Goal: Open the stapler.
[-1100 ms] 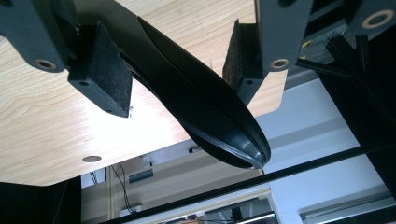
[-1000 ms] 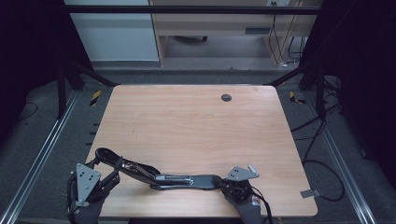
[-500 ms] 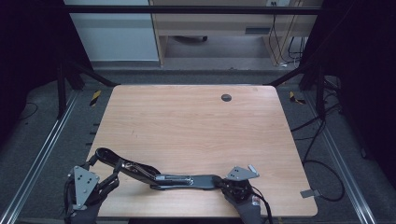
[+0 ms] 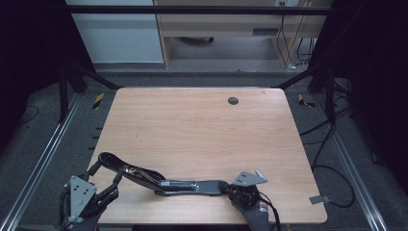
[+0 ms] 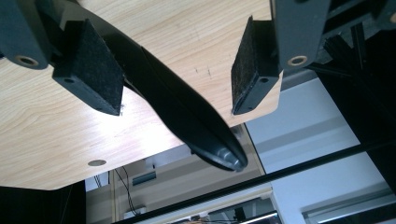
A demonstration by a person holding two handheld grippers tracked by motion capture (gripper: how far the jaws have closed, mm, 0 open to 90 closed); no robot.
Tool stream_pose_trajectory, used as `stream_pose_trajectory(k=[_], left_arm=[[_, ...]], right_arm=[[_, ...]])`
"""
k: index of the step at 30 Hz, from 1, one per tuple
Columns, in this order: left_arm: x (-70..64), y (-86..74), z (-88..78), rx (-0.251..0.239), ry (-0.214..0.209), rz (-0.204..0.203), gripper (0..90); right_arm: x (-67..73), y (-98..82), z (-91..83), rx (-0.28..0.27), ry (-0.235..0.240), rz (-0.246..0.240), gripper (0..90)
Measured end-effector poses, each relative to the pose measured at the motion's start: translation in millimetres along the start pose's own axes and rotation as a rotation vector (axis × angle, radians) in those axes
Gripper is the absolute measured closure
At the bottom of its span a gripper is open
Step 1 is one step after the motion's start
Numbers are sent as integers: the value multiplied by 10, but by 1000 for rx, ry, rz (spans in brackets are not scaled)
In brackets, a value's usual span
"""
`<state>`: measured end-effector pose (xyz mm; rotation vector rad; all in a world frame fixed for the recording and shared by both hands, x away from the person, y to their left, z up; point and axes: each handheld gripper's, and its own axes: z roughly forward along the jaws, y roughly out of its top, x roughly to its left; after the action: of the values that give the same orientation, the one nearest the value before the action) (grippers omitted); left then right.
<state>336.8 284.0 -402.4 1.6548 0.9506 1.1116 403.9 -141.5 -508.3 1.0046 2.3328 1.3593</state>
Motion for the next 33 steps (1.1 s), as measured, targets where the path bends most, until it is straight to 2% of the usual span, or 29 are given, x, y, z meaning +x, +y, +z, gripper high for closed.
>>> stream_pose_trajectory(k=[7, 16, 27, 33], left_arm=[[38, -56, -21, 16, -3, -12, 342], [119, -205, -41, 54, -2, -36, 344], [165, -355, 73, 107, 18, -47, 344], [141, -463, 155, 127, 28, -59, 352]], right_arm=[[-4, 0, 0, 0, 4, 1, 900], [-4, 0, 0, 0, 4, 1, 900], [-5, 1, 0, 0, 5, 1, 900], [-8, 0, 2, -2, 4, 1, 900]])
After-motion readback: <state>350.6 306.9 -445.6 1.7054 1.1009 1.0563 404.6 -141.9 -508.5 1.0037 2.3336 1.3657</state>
